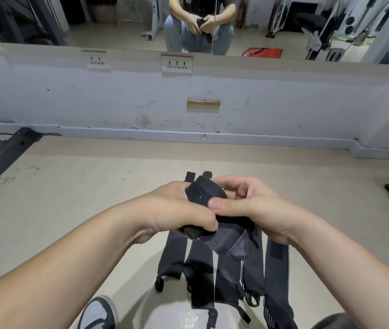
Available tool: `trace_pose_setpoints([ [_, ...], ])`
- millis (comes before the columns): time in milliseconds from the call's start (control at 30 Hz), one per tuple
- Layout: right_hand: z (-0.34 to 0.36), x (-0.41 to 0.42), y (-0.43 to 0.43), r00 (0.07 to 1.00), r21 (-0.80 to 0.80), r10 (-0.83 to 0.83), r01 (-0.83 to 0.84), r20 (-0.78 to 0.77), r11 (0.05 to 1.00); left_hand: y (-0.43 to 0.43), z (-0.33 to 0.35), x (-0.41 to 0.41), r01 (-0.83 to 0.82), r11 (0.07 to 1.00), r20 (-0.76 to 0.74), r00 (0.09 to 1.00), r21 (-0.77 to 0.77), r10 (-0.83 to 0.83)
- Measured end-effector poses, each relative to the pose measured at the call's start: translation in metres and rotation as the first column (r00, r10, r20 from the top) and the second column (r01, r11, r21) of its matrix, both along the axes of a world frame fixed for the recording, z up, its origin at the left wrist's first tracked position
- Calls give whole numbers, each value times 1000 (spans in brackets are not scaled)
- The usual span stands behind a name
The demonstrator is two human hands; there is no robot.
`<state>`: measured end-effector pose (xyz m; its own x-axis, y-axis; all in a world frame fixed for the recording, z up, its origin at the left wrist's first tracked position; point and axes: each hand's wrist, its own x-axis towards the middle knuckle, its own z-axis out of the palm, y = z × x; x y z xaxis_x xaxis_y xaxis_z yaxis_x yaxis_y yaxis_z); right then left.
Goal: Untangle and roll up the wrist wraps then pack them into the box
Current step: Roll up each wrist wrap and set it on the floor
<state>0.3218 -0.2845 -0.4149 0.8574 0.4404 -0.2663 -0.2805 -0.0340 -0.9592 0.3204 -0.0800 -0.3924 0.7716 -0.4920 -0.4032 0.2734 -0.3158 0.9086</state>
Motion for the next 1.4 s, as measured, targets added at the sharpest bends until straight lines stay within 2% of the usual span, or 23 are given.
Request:
trace_pose_setpoints([
  [167, 6, 9, -14, 983, -56, -183, 181, -30, 982, 4, -1, 11, -187, 975, -1, 982, -117, 188],
  [333, 7, 6, -21, 987, -194, -151, 138, -52, 971, 7, -5, 9, -270, 949, -4, 962, -162, 273],
  [500, 4, 8, -27, 991, -299, -113, 127, 65, 946, 6, -9, 11, -334, 934, 52, 938, -125, 342],
  [633, 4, 6, -26, 990, -259, -131, 142, 59, 956, 5, -8, 11, -356, 921, 27, 931, -158, 364],
  [833, 2, 9, -24, 962, -317, -256, 272, 93, 909, 6, -8, 13, -411, 885, -37, 910, -219, 413],
  [933, 6, 8, -25, 973, -306, -230, 229, 31, 924, 7, -8, 15, -441, 873, -20, 894, -210, 447],
  [1033, 5, 8, -24, 973, -292, -220, 230, 64, 929, 8, -10, 16, -468, 869, 30, 878, -161, 478],
  [1167, 2, 8, -22, 965, -339, -249, 262, 80, 904, 8, -10, 14, -466, 869, 10, 881, -169, 474],
  [1233, 0, 8, -21, 958, -405, -250, 287, 143, 868, 9, -10, 13, -440, 879, -2, 894, -182, 447],
  [1300, 3, 5, -18, 945, -446, -186, 293, 269, 846, 9, -8, 12, -382, 905, -20, 923, -187, 385],
  [1400, 7, -3, -2, 920, -462, 3, 194, 392, 865, 4, -7, 4, -291, 934, -87, 956, -209, 279],
])
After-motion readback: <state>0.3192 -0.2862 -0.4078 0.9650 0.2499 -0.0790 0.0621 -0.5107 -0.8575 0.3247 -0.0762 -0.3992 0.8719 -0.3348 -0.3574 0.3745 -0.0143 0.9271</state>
